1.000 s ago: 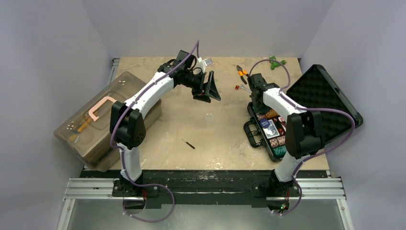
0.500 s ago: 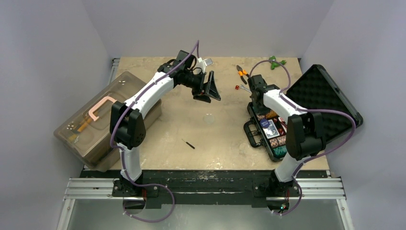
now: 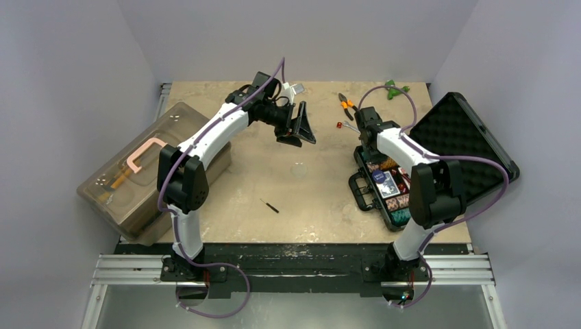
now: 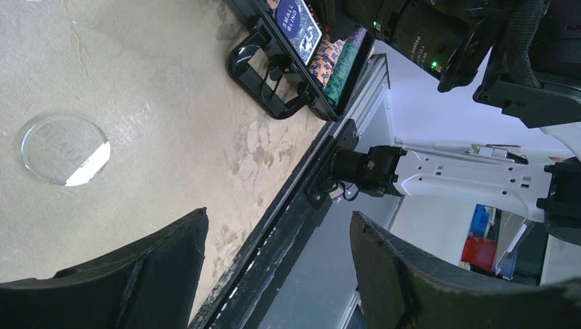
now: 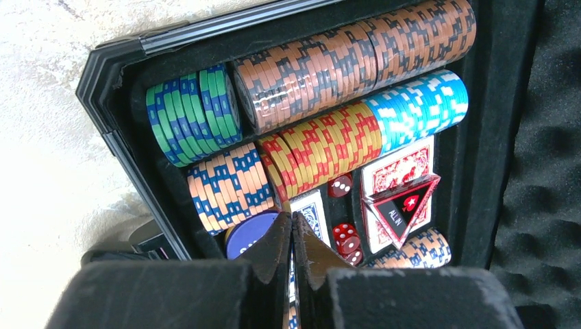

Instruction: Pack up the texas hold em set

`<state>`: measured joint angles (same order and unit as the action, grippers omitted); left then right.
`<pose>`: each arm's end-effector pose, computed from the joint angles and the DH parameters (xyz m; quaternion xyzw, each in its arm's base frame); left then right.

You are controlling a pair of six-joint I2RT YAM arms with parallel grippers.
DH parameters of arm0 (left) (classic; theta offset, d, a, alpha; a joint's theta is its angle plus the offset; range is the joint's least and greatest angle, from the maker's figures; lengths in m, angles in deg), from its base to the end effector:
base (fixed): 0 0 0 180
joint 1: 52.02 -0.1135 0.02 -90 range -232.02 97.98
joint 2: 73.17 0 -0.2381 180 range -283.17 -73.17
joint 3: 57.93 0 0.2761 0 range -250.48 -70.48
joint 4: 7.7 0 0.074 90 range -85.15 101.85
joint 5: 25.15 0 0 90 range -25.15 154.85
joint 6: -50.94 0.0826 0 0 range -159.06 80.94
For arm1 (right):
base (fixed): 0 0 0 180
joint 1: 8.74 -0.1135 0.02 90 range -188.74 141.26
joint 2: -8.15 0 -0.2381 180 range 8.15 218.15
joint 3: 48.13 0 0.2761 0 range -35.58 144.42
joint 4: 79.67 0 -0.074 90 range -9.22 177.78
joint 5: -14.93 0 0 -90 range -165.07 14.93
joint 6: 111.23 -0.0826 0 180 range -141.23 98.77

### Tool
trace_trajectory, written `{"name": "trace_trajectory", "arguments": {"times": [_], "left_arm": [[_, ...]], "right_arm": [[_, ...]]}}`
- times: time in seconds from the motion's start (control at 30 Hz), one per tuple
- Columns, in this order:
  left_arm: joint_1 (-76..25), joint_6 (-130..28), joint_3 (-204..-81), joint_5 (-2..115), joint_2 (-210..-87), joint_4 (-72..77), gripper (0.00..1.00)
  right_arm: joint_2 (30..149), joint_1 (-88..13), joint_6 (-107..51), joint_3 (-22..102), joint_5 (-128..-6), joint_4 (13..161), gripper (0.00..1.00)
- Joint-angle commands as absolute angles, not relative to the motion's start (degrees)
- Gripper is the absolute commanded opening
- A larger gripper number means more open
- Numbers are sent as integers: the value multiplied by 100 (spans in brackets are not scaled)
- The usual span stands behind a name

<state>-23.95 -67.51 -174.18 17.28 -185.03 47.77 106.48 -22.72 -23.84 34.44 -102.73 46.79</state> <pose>0.3820 -0.2728 0.2547 0.1315 0.8632 -0.4793 0.0885 0.3705 0.0527 0.1364 -0.0519 0.9548 -0.2075 0.2066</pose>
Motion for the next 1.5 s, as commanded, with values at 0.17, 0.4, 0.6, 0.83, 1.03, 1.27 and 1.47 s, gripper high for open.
{"name": "trace_trajectory", "arguments": {"times": [0.17, 0.4, 0.6, 0.83, 1.03, 1.27, 1.47], "left_arm": [[-2452, -6767, -17508, 1589, -18489, 4657, 73], [-2452, -6771, -17507, 1581, -18510, 4655, 73], [-2465, -6754, -17517, 1621, -18498, 4676, 73], [-2496, -6748, -17474, 1753, -18421, 4666, 73], [-2321, -6498, -17551, 3028, -18548, 5126, 71], [-1478, -6498, -18094, 6008, -19285, 6110, 76], [-1014, -6399, -18366, 6881, -19771, 6305, 81]], "right_arm": [[10969, -2245, -2582, 3501, -10064, 4845, 0], [10930, -2245, -2652, 3600, -10055, 4919, 0], [9968, -2337, -2840, 3771, -10249, 4669, 20], [8469, -2412, -3819, 2450, -8093, 6071, 99], [8285, -2405, -4249, 2480, -7819, 5946, 99], [7731, -2403, -4246, 2564, -8597, 5518, 99], [7216, -2403, -4107, 2065, -8442, 5627, 99]]}}
